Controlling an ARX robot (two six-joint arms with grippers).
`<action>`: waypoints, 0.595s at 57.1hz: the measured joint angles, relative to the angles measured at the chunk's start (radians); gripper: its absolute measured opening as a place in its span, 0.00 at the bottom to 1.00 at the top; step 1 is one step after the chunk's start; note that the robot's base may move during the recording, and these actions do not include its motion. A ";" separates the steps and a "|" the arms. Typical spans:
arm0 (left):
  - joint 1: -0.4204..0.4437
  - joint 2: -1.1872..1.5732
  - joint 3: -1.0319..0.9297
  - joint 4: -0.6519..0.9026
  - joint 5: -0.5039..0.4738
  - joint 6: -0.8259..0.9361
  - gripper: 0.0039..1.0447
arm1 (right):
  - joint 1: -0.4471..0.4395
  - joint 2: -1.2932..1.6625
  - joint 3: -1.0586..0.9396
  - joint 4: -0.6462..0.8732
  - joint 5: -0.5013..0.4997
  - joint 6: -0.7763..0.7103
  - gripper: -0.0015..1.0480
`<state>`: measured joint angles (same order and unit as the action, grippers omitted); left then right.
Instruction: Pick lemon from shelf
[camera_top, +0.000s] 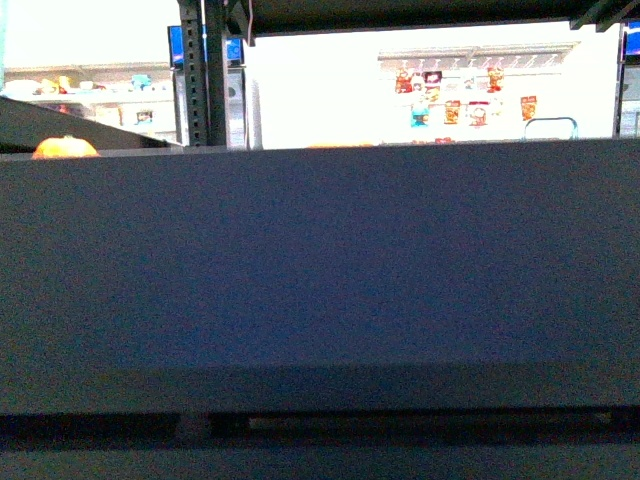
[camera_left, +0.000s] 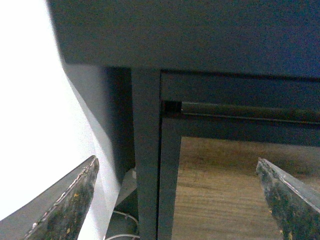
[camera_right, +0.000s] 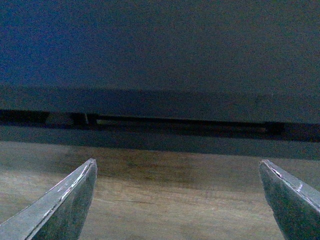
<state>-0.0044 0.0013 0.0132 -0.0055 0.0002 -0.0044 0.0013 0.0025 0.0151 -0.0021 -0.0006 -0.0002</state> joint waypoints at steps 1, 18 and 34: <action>0.000 0.000 0.000 0.000 0.000 0.000 0.93 | 0.000 0.000 0.000 0.000 0.000 0.000 0.93; 0.000 0.000 0.000 0.000 0.000 0.000 0.93 | 0.000 0.000 0.000 0.000 0.000 0.000 0.93; 0.000 0.000 0.000 0.000 0.000 0.000 0.93 | 0.000 0.000 0.000 0.000 0.000 0.000 0.93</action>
<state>-0.0044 0.0013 0.0132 -0.0055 -0.0002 -0.0040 0.0013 0.0025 0.0151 -0.0021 -0.0002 0.0002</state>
